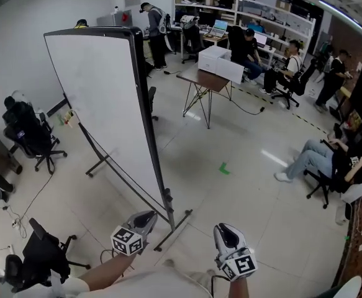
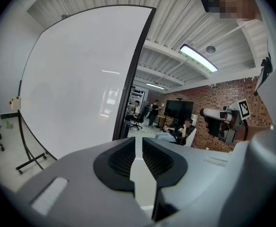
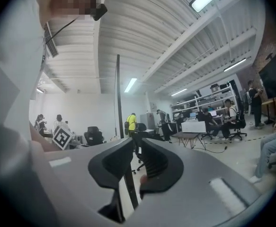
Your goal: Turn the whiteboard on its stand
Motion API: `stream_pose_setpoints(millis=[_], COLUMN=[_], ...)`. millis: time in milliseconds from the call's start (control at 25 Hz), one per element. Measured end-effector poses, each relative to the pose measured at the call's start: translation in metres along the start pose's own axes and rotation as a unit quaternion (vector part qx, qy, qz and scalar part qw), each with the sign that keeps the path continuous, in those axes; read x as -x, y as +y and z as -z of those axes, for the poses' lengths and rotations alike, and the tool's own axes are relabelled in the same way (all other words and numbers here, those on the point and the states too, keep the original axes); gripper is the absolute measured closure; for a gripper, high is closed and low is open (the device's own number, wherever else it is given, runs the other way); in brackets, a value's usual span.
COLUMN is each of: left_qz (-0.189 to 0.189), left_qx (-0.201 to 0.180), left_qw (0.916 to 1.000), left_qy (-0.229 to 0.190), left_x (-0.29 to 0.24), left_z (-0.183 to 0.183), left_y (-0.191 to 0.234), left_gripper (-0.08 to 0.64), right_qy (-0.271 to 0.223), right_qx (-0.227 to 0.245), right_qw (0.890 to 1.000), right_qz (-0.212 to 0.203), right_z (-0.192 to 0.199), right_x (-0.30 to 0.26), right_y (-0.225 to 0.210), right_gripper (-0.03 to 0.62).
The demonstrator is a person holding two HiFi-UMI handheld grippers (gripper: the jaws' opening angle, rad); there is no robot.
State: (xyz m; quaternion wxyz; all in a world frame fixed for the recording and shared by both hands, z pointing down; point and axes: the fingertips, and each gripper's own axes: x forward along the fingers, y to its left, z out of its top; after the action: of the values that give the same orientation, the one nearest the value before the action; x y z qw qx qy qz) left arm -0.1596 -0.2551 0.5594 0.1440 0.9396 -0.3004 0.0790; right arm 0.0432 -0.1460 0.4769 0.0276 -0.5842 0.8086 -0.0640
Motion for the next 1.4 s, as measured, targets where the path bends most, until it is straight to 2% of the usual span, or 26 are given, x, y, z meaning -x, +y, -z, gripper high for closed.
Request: stream_pose_setpoints(millis=[360,520,840,1120,1400], left_qz=[-0.109,-0.149,-0.211,-0.240,-0.226], left_qx=[0.026,0.040,0.034,0.038,0.035], left_qw=[0.9929,0.9867,0.9754,0.9677,0.9697], left_qy=[-0.042,-0.051,-0.055,-0.068,-0.086], left_x=[0.003,0.005,0.023,0.026,0.034], left_z=[-0.016,-0.019,-0.022,-0.024,-0.028], left_y=[-0.028,-0.045,-0.072,-0.089,-0.088], left_gripper=[0.508,0.508,0.508,0.505,0.502], right_qy=[0.027,0.039,0.054,0.063,0.073], right_qx=[0.019,0.023,0.038,0.044,0.066], right_qw=[0.992,0.986,0.975,0.966,0.962], right_qz=[-0.123,-0.158,-0.214,-0.247,-0.253], right_z=[-0.018,-0.019,-0.011,-0.014,-0.010], right_x=[-0.016,-0.018,-0.024,-0.030,-0.053], right_y=[-0.022,-0.036,-0.039,-0.038,-0.016], right_gripper=[0.532,0.530,0.514,0.509,0.502])
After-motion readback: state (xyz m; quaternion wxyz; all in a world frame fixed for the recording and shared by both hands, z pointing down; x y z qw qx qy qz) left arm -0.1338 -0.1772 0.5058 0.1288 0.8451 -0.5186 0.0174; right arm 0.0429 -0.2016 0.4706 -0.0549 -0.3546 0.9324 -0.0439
